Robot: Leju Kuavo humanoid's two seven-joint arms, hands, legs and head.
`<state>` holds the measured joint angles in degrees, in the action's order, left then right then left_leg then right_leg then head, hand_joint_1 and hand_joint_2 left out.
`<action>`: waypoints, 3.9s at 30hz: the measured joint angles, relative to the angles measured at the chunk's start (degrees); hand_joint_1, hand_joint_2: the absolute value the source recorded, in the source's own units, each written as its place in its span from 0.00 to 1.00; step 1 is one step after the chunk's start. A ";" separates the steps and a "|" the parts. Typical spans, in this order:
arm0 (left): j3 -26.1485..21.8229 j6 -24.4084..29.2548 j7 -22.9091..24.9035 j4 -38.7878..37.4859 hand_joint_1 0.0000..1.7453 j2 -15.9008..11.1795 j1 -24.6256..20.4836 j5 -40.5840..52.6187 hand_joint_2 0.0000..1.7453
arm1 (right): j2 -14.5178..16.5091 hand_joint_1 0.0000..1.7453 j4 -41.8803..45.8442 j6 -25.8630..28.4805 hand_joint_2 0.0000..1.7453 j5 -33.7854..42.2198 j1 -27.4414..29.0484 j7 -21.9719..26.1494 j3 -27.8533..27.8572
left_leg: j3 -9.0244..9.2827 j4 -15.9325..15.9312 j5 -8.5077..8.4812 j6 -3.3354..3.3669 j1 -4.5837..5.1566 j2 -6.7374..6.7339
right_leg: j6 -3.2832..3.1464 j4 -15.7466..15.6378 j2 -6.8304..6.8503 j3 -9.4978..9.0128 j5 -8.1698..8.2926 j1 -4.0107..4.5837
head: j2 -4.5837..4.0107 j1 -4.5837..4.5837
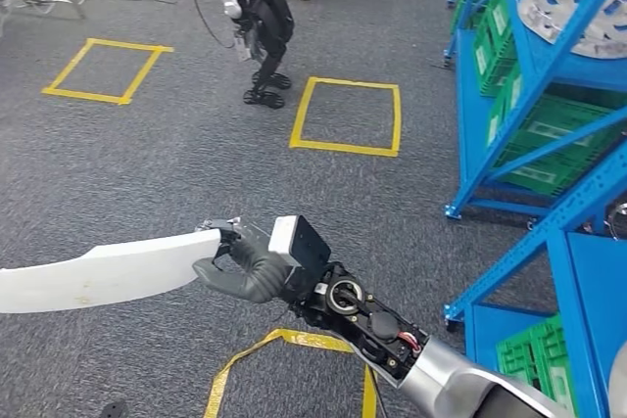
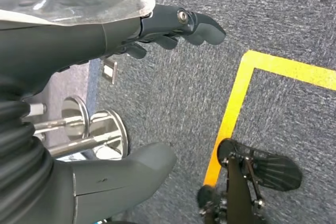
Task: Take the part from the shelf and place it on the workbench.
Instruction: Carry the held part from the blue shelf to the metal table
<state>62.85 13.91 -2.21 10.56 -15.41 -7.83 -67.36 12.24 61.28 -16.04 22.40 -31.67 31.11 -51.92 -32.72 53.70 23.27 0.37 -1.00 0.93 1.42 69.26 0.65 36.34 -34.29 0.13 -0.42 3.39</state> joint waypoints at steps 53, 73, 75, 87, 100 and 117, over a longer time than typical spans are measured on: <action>-0.01 0.58 -0.20 0.11 0.00 -0.34 0.47 -2.38 1.00 | 2.18 1.00 -2.51 -1.15 1.00 0.15 -1.72 0.41 -5.31 | -0.67 1.00 0.05 -3.22 -0.30 -4.36 | -1.55 -15.11 3.82 -6.60 7.46 0.16 | 0.00 -0.66; -0.01 0.81 -0.12 0.15 0.00 -0.36 0.98 -2.52 1.00 | 2.51 1.00 -3.39 -1.84 1.00 0.11 -2.29 0.60 -5.52 | -2.45 2.80 1.00 -2.76 -0.67 3.84 | -2.28 -14.71 -2.58 -5.78 8.16 -0.64 | 0.00 -0.92; -0.01 0.82 -0.09 0.17 0.00 -0.34 0.79 -2.52 1.00 | 2.61 1.00 -3.46 -1.83 1.00 0.14 -2.34 0.61 -5.52 | -5.50 9.31 4.42 -3.16 -0.54 0.91 | -2.68 -15.08 -1.16 -5.99 8.32 -0.63 | 0.00 -0.89; -0.01 0.95 0.04 0.17 0.00 -0.55 0.70 -3.02 1.00 | 2.88 1.00 -3.91 -2.00 1.00 0.14 -2.38 1.04 -5.63 | -0.67 0.74 0.16 -1.46 -0.09 -2.21 | -0.75 -14.28 4.25 -6.46 6.66 0.12 | 0.00 -1.03; -0.01 0.95 0.17 0.17 0.00 -0.34 0.68 -3.19 1.00 | 3.02 1.00 -4.47 -1.95 1.00 0.01 -2.09 1.07 -5.67 | -1.19 0.88 -0.39 -1.37 -0.27 5.83 | -1.75 -13.85 -4.85 -5.58 7.66 -0.25 | 0.00 -1.04; -0.01 0.56 -0.22 0.22 0.00 -0.35 0.80 -2.96 1.00 | 3.28 1.00 -4.99 -1.01 1.00 2.34 -1.99 0.40 -4.90 | 0.53 0.12 0.61 -2.43 -0.48 -0.98 | -3.10 -14.79 0.08 -5.81 7.96 0.18 | 0.00 -1.02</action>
<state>62.84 14.48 -2.43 10.78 -15.76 -7.03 -70.32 15.52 56.29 -17.05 24.74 -33.66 31.51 -56.82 -32.19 53.82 23.88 -2.06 -1.48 -0.05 -1.68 54.47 0.73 30.53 -26.33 0.31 -0.42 2.37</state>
